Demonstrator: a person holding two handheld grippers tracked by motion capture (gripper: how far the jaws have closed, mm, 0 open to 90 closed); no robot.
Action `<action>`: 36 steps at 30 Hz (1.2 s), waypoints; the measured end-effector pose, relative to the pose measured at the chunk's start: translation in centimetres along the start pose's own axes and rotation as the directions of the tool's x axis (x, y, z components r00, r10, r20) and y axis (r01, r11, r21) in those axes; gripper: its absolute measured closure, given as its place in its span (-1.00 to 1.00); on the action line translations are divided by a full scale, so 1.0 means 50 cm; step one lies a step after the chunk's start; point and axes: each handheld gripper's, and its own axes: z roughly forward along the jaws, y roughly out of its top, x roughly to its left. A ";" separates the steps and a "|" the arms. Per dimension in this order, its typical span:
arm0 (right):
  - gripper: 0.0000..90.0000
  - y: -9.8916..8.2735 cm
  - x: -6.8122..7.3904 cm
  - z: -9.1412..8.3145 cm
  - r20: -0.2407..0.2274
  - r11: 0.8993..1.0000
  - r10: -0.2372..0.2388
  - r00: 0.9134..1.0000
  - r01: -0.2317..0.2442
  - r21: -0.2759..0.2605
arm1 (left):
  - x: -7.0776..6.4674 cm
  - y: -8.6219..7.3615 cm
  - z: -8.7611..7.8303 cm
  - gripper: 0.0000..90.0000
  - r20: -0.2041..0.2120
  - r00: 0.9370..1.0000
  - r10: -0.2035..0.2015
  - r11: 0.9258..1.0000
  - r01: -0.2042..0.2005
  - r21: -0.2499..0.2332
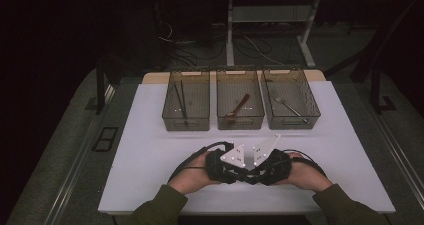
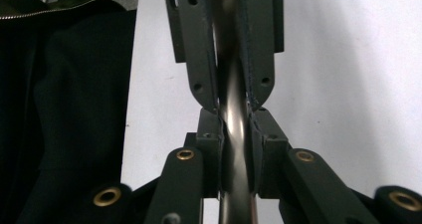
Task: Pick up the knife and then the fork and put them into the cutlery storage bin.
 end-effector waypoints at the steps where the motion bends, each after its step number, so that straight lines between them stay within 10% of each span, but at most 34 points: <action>1: 0.73 0.000 0.001 -0.001 -0.002 1.000 -0.006 1.000 0.006 0.003 | -0.001 0.000 0.001 0.76 0.002 1.000 -0.002 1.000 0.002 -0.007; 12: 0.75 -0.004 -0.001 -0.006 0.039 1.000 -0.008 0.999 0.008 -0.005 | 0.002 -0.013 -0.016 0.54 -0.022 0.999 -0.047 0.998 0.046 -0.051; 20: 0.75 -0.036 -0.026 -0.045 0.096 0.998 0.059 0.994 -0.056 -0.034 | 0.005 -0.064 -0.082 0.16 -0.097 0.980 -0.174 0.974 0.156 -0.166; 27: 0.75 -0.071 -0.050 -0.092 0.164 0.986 0.162 0.973 -0.153 -0.066 | 0.003 -0.124 -0.124 -0.02 -0.172 0.942 -0.287 0.941 0.245 -0.233; 36: 0.75 -0.100 -0.079 -0.147 0.237 0.952 0.299 0.924 -0.274 -0.134 | -0.005 -0.184 -0.139 -0.26 -0.209 0.890 -0.405 0.898 0.343 -0.276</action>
